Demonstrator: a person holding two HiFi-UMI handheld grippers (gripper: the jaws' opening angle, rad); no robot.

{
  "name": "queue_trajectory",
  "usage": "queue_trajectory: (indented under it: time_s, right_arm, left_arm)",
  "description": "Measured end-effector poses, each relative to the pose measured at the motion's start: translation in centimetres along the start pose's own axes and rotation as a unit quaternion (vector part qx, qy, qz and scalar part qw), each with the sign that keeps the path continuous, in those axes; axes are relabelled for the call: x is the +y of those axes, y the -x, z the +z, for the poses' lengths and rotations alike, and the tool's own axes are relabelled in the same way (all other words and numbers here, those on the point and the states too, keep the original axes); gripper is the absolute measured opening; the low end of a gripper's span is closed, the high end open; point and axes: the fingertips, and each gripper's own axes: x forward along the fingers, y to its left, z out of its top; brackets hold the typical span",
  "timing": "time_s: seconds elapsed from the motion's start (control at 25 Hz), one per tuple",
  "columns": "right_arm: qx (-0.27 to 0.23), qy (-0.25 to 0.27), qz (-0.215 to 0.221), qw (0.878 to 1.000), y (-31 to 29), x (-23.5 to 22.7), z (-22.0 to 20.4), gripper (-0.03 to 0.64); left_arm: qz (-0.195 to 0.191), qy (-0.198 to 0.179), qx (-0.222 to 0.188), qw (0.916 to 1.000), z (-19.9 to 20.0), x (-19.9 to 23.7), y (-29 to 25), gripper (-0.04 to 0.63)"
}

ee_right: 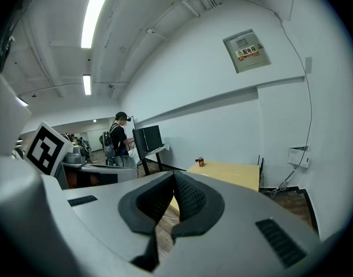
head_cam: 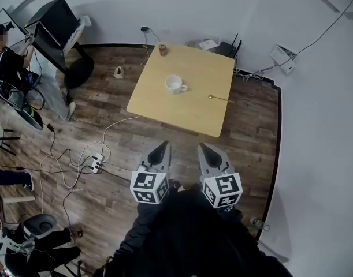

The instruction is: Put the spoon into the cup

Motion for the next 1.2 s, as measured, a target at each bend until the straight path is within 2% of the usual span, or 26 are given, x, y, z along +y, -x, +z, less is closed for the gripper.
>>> queue_trajectory:
  time_s: [0.44, 0.76, 0.96, 1.2]
  right_arm:
    - [0.018, -0.007, -0.011, 1.0, 0.1, 2.5, -2.6, 0.021]
    - [0.048, -0.013, -0.018, 0.999, -0.1, 4.2, -5.5, 0.021]
    - [0.064, -0.021, -0.033, 0.997, -0.3, 2.6, -6.1, 0.021]
    - [0.075, -0.025, -0.037, 0.996, -3.4, -1.8, -5.5, 0.021]
  left_arm:
    - [-0.012, -0.007, 0.022, 0.9997, -2.2, 1.1, 1.7, 0.034]
    - [-0.019, 0.006, 0.039, 0.999, -4.7, 2.3, 2.6, 0.035]
    - [-0.018, 0.02, 0.055, 0.9981, -5.8, 2.6, 1.5, 0.034]
    - [-0.008, 0.027, 0.058, 0.9979, -5.0, 3.3, -3.6, 0.034]
